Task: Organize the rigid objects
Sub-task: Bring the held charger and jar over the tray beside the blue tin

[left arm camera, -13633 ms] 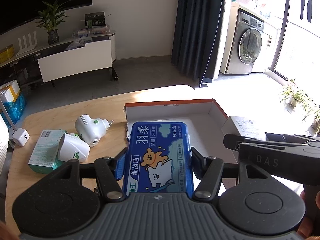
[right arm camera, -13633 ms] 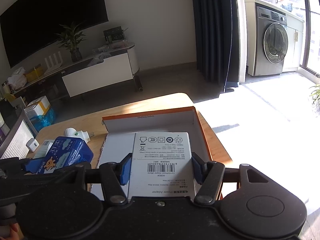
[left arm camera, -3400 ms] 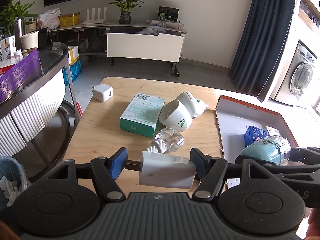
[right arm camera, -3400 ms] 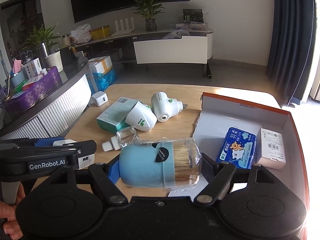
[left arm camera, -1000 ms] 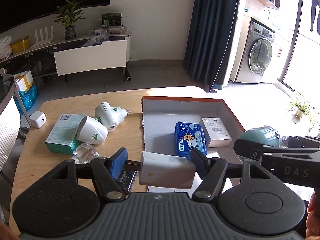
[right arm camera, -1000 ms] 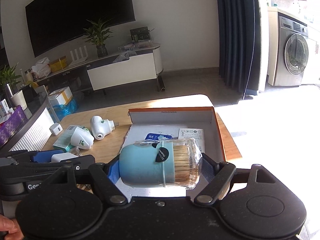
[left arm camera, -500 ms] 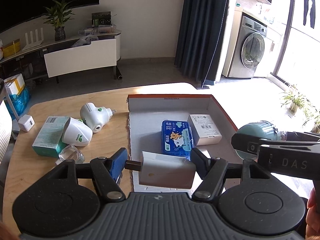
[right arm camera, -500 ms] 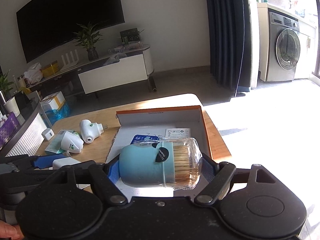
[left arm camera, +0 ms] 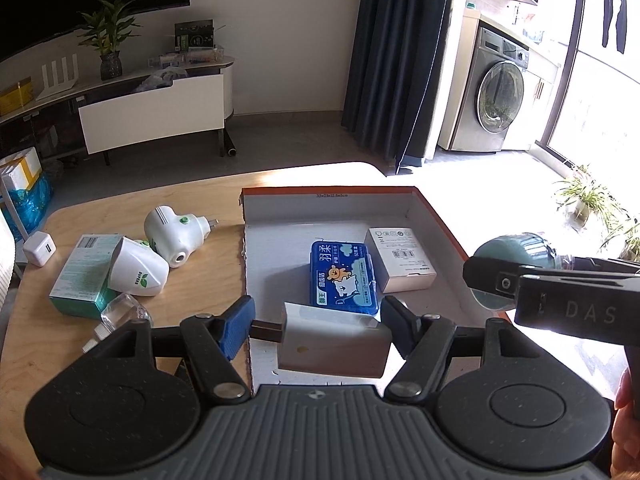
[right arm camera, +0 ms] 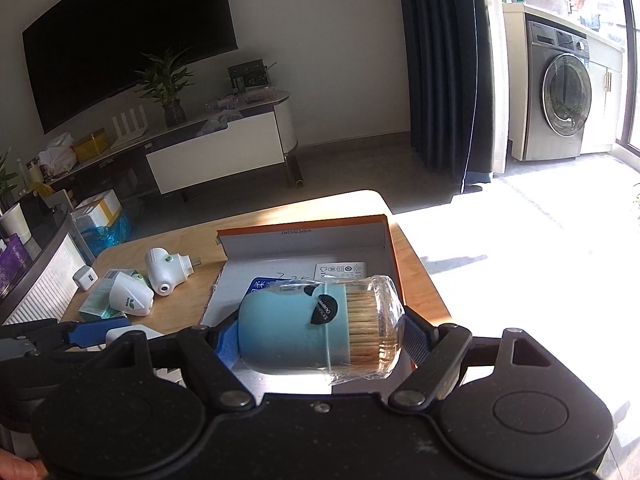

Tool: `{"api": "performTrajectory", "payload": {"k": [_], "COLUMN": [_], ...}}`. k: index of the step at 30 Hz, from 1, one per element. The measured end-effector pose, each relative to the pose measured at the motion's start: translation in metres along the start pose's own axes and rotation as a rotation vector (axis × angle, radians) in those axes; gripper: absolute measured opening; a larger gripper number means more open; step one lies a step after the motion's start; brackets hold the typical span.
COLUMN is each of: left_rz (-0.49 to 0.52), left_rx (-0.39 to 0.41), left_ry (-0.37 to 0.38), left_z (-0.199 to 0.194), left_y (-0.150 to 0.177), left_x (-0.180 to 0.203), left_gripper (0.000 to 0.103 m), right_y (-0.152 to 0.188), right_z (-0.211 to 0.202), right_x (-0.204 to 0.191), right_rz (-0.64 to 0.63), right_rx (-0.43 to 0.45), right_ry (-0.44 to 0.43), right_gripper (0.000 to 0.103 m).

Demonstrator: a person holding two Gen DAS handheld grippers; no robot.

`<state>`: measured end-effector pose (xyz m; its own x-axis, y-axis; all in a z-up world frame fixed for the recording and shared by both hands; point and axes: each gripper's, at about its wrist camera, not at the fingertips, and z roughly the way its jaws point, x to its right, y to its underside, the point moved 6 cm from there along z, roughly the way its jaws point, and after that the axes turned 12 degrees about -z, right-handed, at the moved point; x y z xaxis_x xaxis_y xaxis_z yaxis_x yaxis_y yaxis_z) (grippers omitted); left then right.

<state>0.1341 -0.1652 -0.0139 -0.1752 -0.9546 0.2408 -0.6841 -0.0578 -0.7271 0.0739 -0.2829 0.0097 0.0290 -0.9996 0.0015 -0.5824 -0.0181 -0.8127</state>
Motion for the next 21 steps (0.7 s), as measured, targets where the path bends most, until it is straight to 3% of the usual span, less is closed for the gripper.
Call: {"api": "performTrajectory", "payload": {"k": [21], "left_rz": [0.018], "left_rx": [-0.007], "left_ry": [0.009], "left_z": [0.010], "left_y": [-0.005], "left_x": [0.010], "left_gripper": [0.070], "right_y": [-0.004], "right_z": [0.007], "right_x": [0.010], "right_rz": [0.009], "right_rx": [0.000], "right_ry": [0.005], "right_gripper": [0.093]}}
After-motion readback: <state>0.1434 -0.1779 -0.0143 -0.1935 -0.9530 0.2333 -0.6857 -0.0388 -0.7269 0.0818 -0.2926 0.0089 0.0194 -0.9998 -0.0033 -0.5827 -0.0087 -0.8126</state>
